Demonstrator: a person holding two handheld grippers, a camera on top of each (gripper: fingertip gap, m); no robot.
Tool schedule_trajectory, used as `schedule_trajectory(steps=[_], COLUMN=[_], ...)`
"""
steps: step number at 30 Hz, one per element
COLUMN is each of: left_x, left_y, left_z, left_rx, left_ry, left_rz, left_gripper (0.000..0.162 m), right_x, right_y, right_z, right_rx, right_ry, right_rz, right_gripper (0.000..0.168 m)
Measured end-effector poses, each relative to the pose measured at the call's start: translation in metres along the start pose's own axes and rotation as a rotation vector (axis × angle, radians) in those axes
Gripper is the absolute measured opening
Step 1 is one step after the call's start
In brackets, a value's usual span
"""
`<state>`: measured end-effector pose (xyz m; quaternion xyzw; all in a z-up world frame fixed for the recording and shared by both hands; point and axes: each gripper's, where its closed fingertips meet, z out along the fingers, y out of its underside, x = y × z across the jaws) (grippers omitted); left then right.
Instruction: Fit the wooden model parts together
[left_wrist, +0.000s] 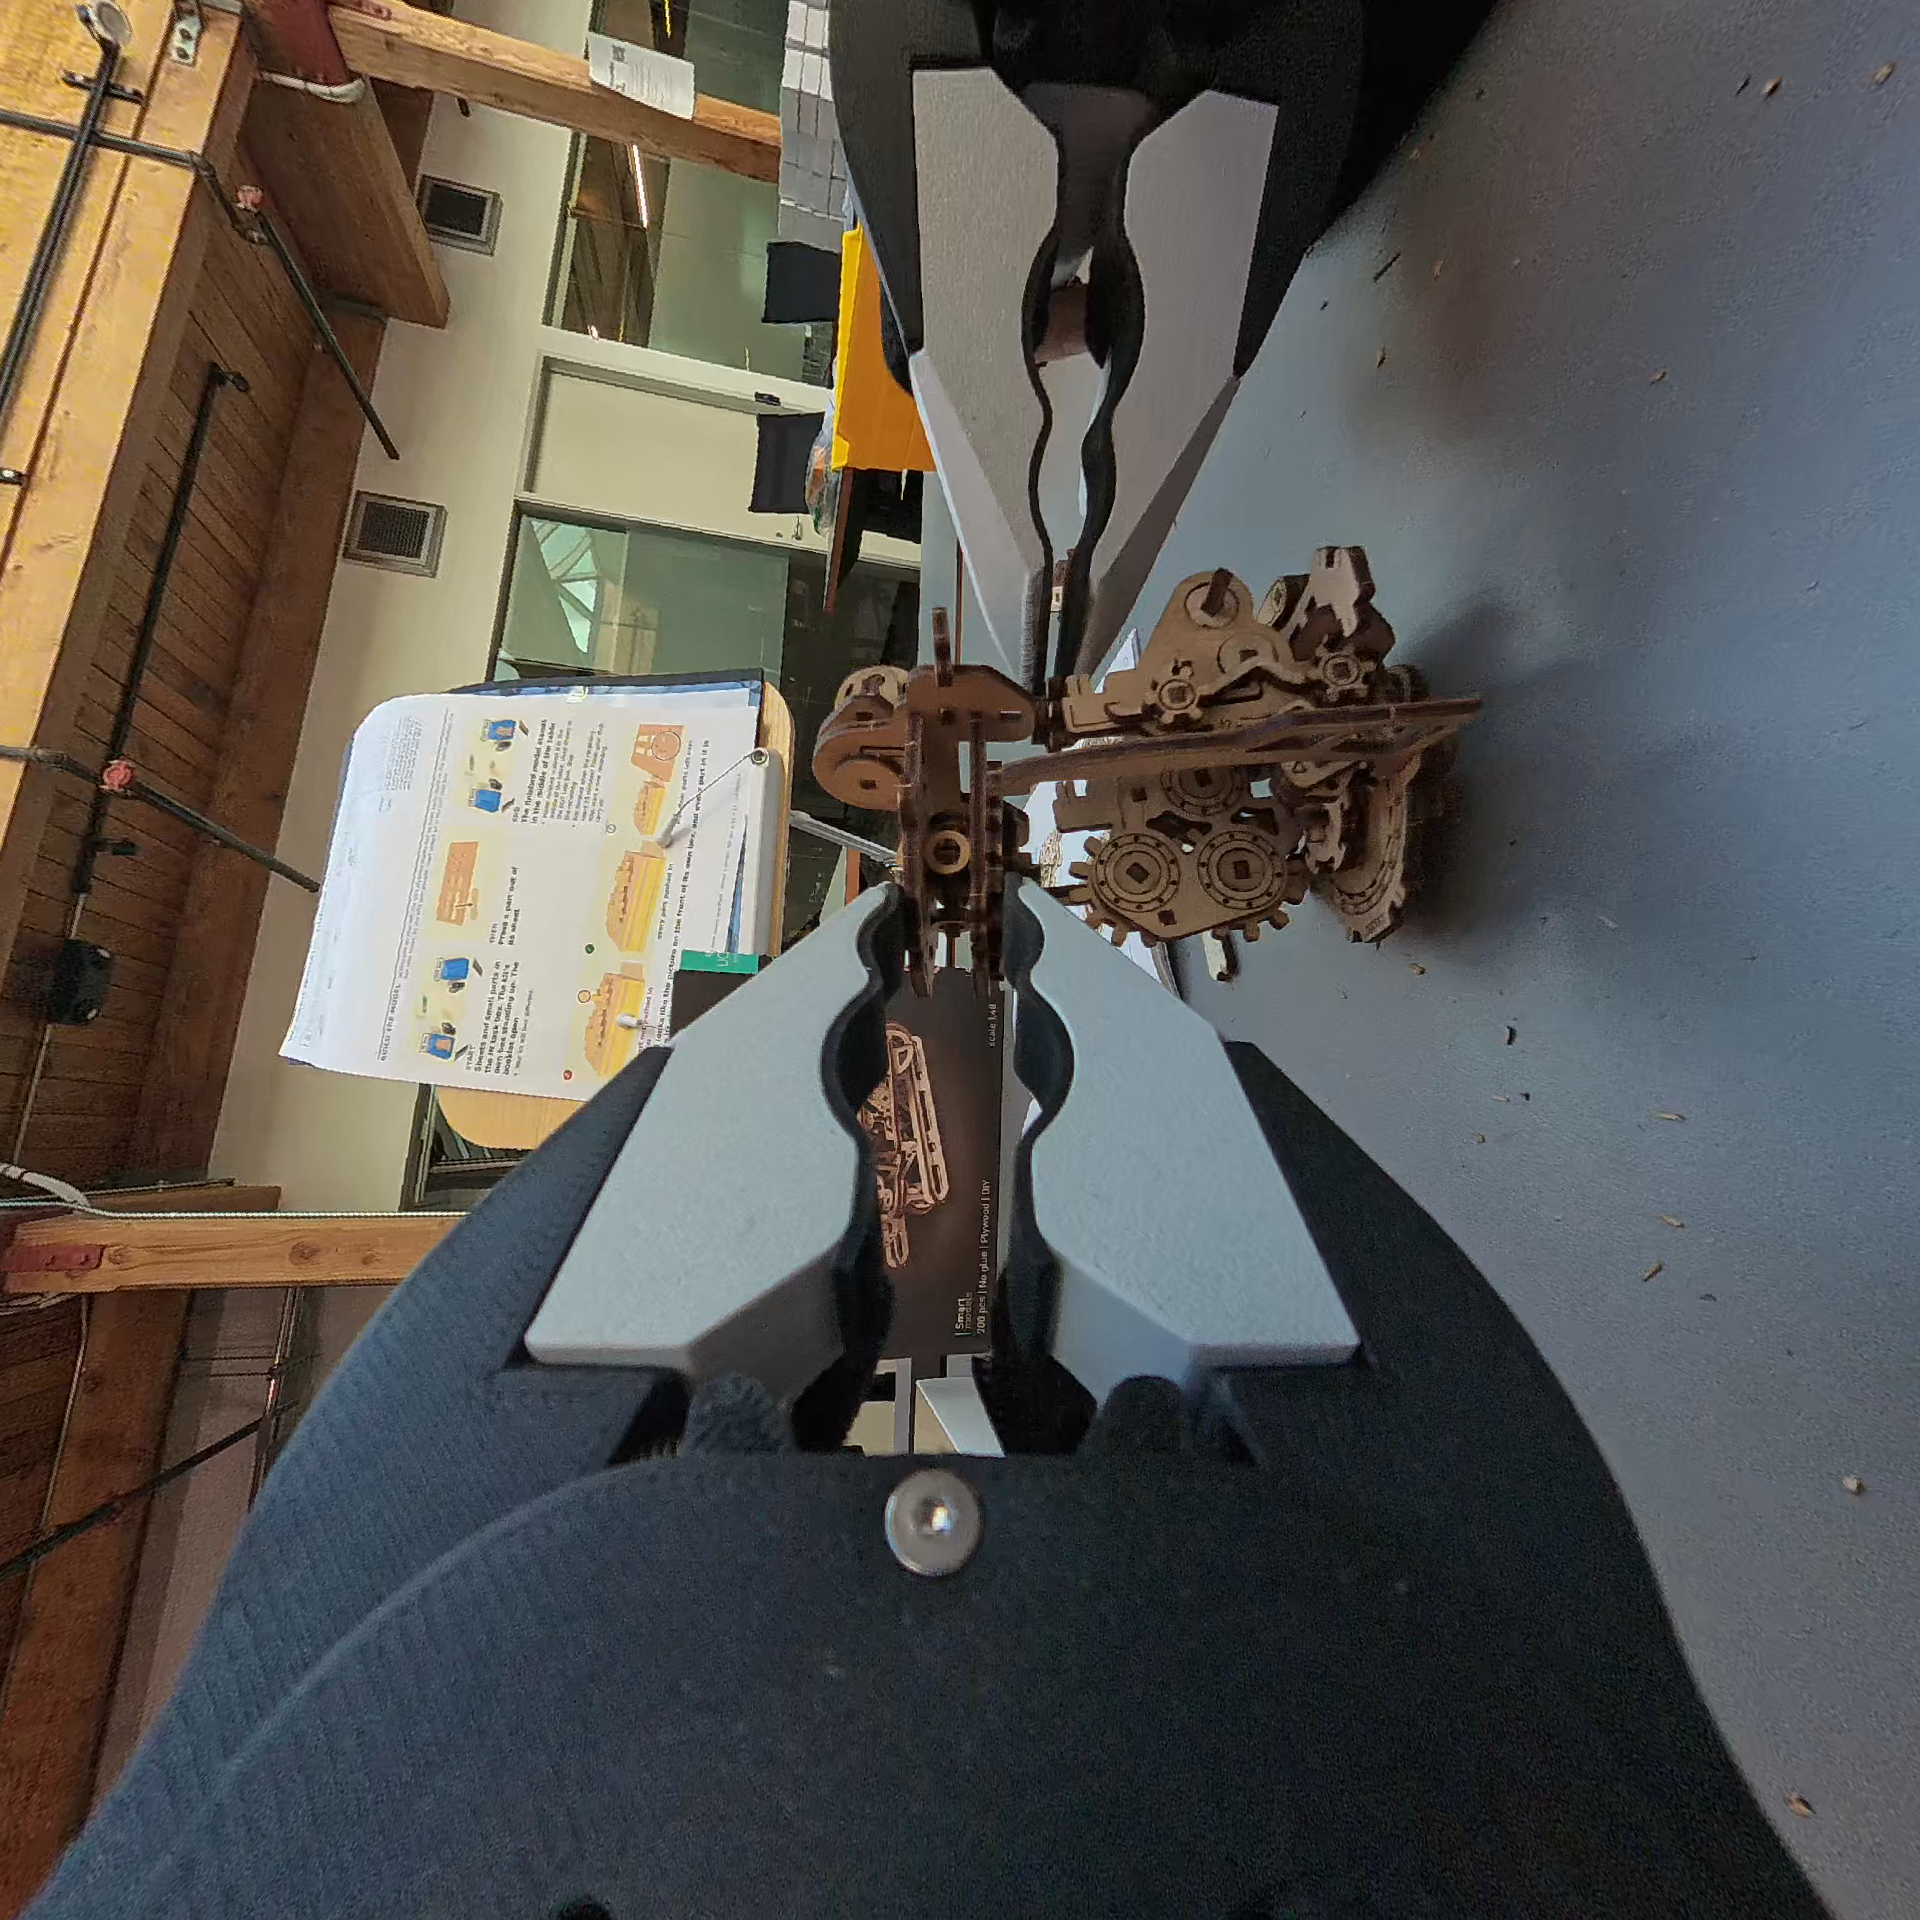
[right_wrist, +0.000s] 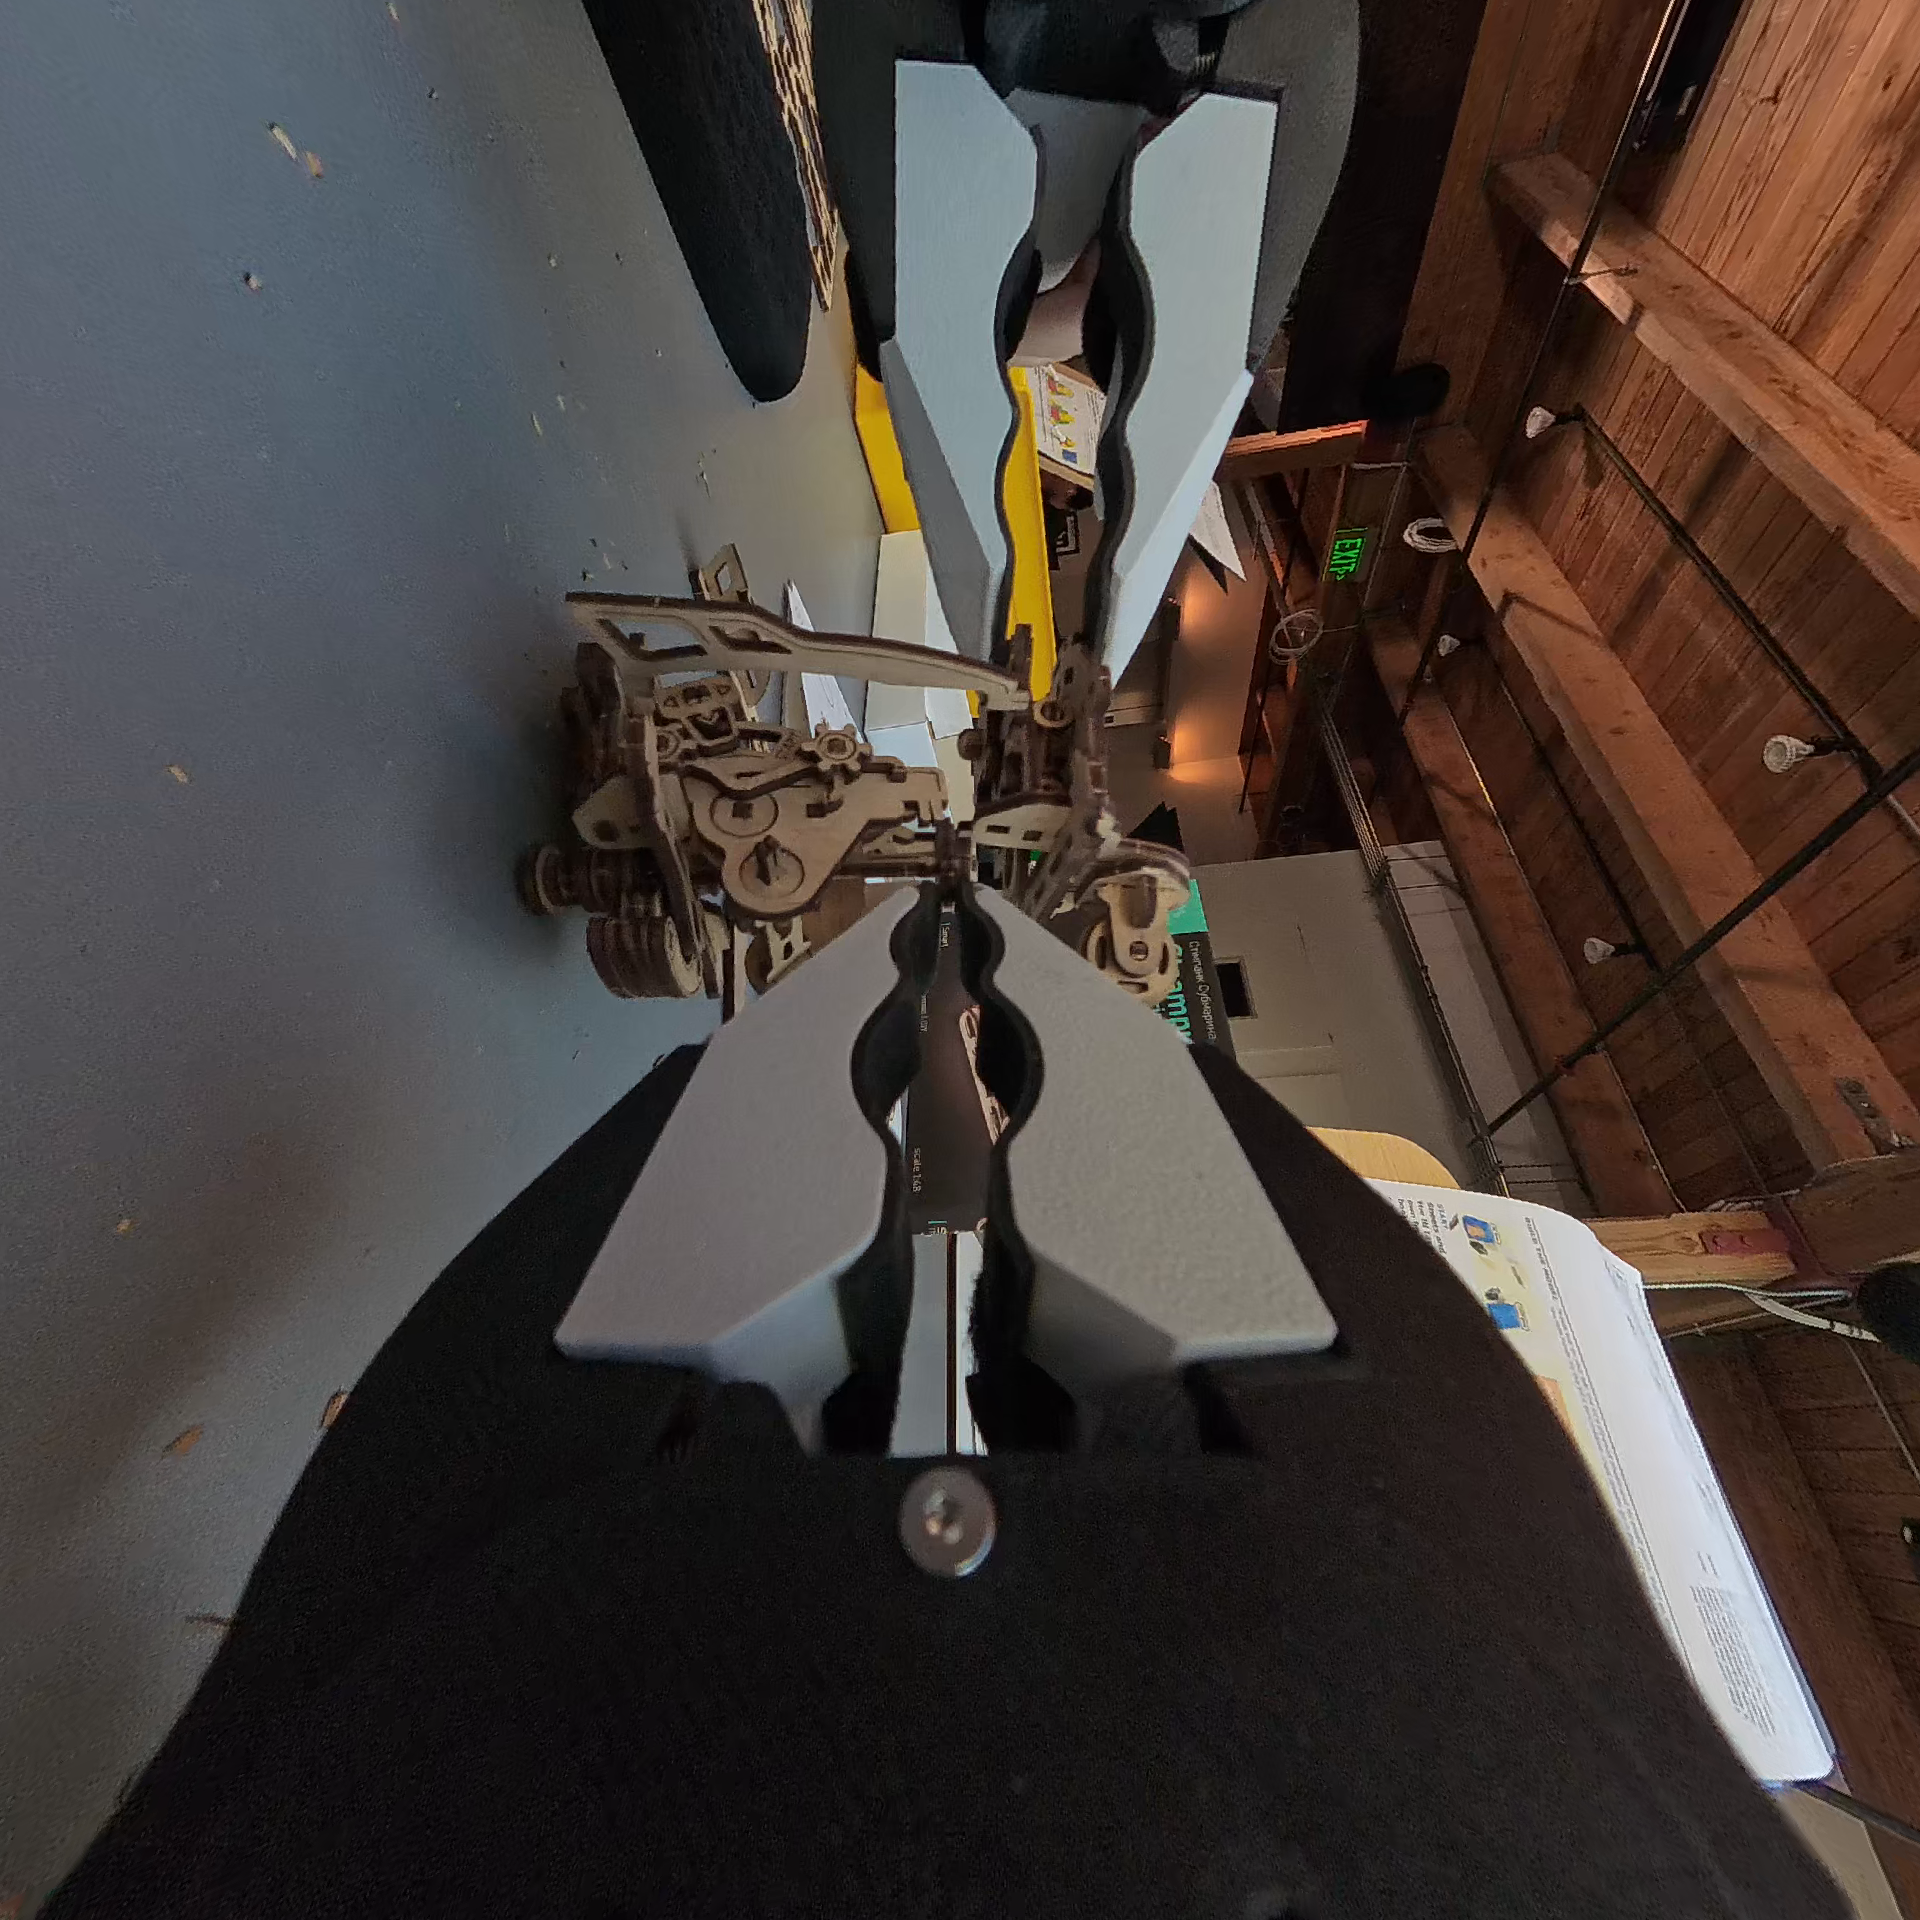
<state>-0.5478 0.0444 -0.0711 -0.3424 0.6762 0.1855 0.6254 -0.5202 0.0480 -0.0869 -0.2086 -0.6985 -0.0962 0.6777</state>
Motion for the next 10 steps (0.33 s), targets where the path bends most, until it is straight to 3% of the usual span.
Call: schedule_trajectory(steps=[10], left_x=[0.0023], left_y=[-0.0015], left_z=[0.0005], left_rx=[0.022], left_ry=[0.026], left_rz=[-0.066], left_gripper=[0.016], right_x=[0.0004], right_y=[0.0008], right_z=[-0.0015], right_rx=[0.001], right_ry=[-0.006], right_rz=[0.025], right_gripper=[0.002])
